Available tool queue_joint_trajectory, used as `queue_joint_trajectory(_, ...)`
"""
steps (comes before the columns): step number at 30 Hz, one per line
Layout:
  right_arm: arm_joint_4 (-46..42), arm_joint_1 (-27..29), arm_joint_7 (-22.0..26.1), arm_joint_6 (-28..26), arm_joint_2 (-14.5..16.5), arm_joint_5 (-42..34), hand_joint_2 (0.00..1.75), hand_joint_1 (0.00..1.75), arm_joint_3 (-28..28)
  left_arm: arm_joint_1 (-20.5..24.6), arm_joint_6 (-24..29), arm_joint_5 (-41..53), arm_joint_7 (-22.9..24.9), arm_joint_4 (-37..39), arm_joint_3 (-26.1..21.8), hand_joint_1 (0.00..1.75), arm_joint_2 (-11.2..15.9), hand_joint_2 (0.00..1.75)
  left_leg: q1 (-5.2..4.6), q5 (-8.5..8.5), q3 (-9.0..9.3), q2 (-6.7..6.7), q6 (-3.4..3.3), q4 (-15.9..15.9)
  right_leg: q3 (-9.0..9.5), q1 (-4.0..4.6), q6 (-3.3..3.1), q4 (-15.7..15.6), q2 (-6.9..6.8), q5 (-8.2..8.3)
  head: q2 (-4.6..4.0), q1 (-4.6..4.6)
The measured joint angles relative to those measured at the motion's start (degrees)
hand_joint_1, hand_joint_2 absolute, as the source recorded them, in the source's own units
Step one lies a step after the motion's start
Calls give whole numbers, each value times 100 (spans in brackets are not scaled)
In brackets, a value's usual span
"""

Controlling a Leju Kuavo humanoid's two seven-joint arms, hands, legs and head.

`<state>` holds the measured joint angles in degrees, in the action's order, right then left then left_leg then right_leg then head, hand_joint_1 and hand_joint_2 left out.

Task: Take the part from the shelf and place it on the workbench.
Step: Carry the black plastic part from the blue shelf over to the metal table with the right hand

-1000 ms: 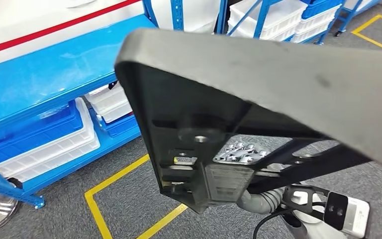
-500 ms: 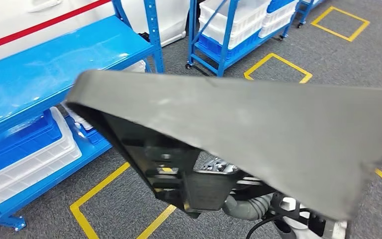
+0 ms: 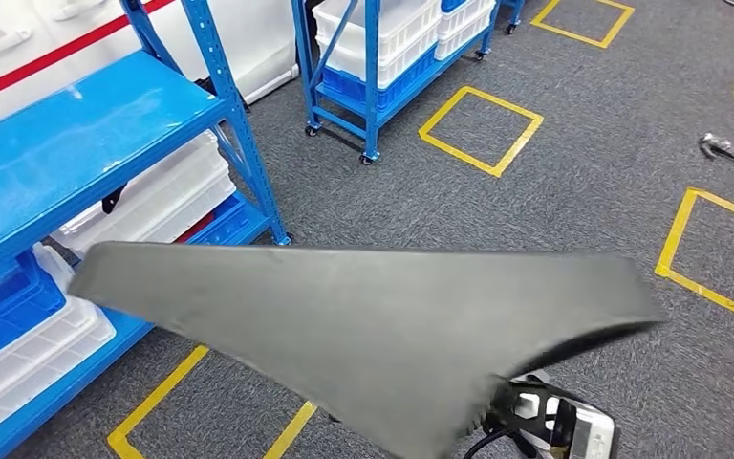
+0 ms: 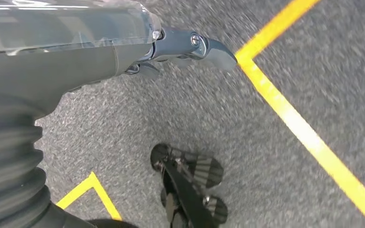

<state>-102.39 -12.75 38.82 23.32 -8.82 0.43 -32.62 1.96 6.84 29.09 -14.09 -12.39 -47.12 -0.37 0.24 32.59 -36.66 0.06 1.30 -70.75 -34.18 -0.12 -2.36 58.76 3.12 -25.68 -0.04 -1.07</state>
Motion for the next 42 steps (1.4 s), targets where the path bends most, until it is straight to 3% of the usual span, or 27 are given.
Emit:
queue_joint_trajectory(2, 36, 0, -64, -59, 10, 49, 175, 168, -29, 4, -63, 90, -23, 0, 1, 0, -4, 175, 18, -384, 346, -212, -29, 787, 0, 4, 24, 20, 129, 0, 0, 1)
queue_joint_trajectory(4, 46, 14, -86, -149, 21, 61, 175, 168, -38, 4, -119, 175, 3, 0, 2, 0, -4, 175, 28, -507, 539, -398, -58, 1224, -39, 1, 87, 38, 250, 20, 0, 4)
queue_joint_trajectory(5, 47, 40, -88, -192, 25, 65, 175, 168, -39, 4, -150, 206, 41, 0, 3, 0, -3, 175, 21, -493, 556, -401, -74, 1257, -63, -3, 126, 38, 310, 39, 0, 4)
queue_joint_trajectory(6, 41, 82, -94, -229, 27, 75, 175, 168, -40, 4, -175, 233, 85, 0, 4, 0, -2, 175, 25, -507, 562, -345, -103, 1279, -86, -10, 164, 33, 360, 55, 0, 6)
queue_joint_trajectory(8, 8, 190, -117, -273, 27, 108, 175, 168, -40, 8, -204, 288, 176, 0, 9, 0, 2, 175, 33, -552, 567, -210, -183, 1331, -147, -3, 217, 128, 216, -19, 0, 14)
queue_joint_trajectory(10, -42, 287, -139, -271, 29, 132, 175, 168, -25, 1, -181, 349, 254, 0, 12, 0, 8, 175, 24, -582, 560, -65, -249, 1369, -371, 2, 247, 629, -108, -339, 0, 31)
queue_joint_trajectory(12, -73, 386, -143, -259, 31, 136, 175, 168, 8, -21, -124, 396, 310, 0, 13, 0, 22, 175, 1, -580, 548, 83, -271, 1370, -715, -18, 273, 1394, -252, -697, 0, 38)
queue_joint_trajectory(13, -79, 440, -143, -255, 32, 137, 175, 168, 23, -29, -102, 408, 325, 0, 13, 0, 31, 175, -5, -576, 546, 159, -274, 1368, -814, -30, 283, 1623, -267, -754, 0, 37)
queue_joint_trajectory(14, -83, 487, -144, -248, 32, 138, 175, 168, 33, -31, -85, 411, 333, 0, 13, 0, 41, 175, -7, -572, 546, 235, -274, 1366, -807, -38, 290, 1637, -282, -701, 0, 37)
queue_joint_trajectory(16, -112, 554, -155, -203, 36, 145, 175, 168, 51, -19, -56, 410, 317, 0, 13, 0, 56, 175, -11, -557, 557, 363, -257, 1361, -447, -44, 277, 1004, -390, -357, 0, 38)
queue_joint_trajectory(18, -167, 593, -166, -129, 53, 177, 175, 168, 82, -10, -43, 397, 253, 0, 11, 0, 65, 175, -37, -531, 572, 468, -214, 1347, -41, -1, 232, 246, -613, -132, 0, 36)
queue_joint_trajectory(20, -226, 645, -158, -80, 73, 222, 175, 168, 121, -6, -86, 392, 191, 0, 8, 0, 73, 175, -61, -510, 582, 569, -160, 1338, 60, 51, 181, -2, -679, -117, 0, 33)
queue_joint_trajectory(22, -297, 718, -138, -65, 91, 261, 175, 168, 156, 14, -150, 426, 173, 0, 7, 0, 76, 175, -54, -481, 598, 636, -101, 1328, 48, 39, 120, -32, -548, -83, 0, 34)
queue_joint_trajectory(24, -399, 765, -126, -68, 127, 292, 175, 168, 184, 31, -215, 500, 173, 0, 9, 0, 65, 175, -27, -294, 519, 434, -46, 1096, 65, 4, 51, -80, -433, -44, 0, 32)
queue_joint_trajectory(26, -514, 794, -126, -72, 175, 309, 175, 168, 205, 29, -271, 566, 166, 0, 12, 0, 51, 175, 1, 74, 245, 136, -13, 454, 70, -7, 11, -96, -326, -23, 0, 27)
queue_joint_trajectory(28, -592, 827, -128, -72, 200, 317, 175, 168, 222, 18, -296, 591, 161, 0, 14, 0, 48, 175, 9, 343, -51, 46, 7, -200, 64, -4, 1, -91, -218, -17, 0, 26)
queue_joint_trajectory(29, -618, 845, -130, -72, 202, 320, 175, 168, 232, 14, -303, 597, 160, 0, 15, 0, 46, 175, 12, 356, -129, 38, 15, -358, 63, -4, 1, -85, -159, -17, 0, 26)
queue_joint_trajectory(31, -659, 879, -133, -61, 209, 324, 175, 168, 256, 15, -316, 608, 146, 0, 16, 0, 43, 175, 28, 122, -56, 22, 21, -175, 66, -7, 6, -61, -23, -18, 0, 26)
queue_joint_trajectory(32, -683, 892, -134, -46, 217, 326, 175, 168, 271, 20, -321, 613, 128, 0, 17, 0, 42, 175, 46, -100, 103, -29, 22, 179, 66, -10, 15, -41, 51, -23, 0, 26)
queue_joint_trajectory(34, -726, 905, -134, 4, 244, 325, 175, 168, 302, 30, -326, 619, 79, 0, 17, 0, 39, 175, 85, -403, 432, -270, 13, 922, 40, -9, 57, 14, 186, -36, 0, 30)
queue_joint_trajectory(36, -743, 908, -134, 52, 276, 324, 175, 168, 328, 37, -325, 622, 52, 0, 17, 0, 36, 175, 87, -454, 554, -413, -17, 1216, -14, -15, 133, 42, 309, -20, 0, 33)
queue_joint_trajectory(38, -742, 906, -132, 98, 304, 324, 175, 168, 343, 52, -320, 621, 53, 0, 16, 0, 36, 175, 75, -482, 558, -304, -89, 1249, -59, -34, 211, 40, 399, 11, 0, 33)
queue_joint_trajectory(40, -731, 872, -119, 149, 322, 316, 175, 168, 350, 69, -305, 617, 63, -1, 9, 0, 39, 175, 81, -530, 555, -166, -182, 1297, -155, -24, 256, 215, 204, -116, 0, 45)
queue_joint_trajectory(42, -689, 806, -88, 178, 336, 297, 175, 168, 350, 65, -286, 613, 73, -2, -13, 0, 50, 175, 67, -556, 541, -23, -237, 1322, -421, -15, 279, 810, -129, -473, 0, 67)
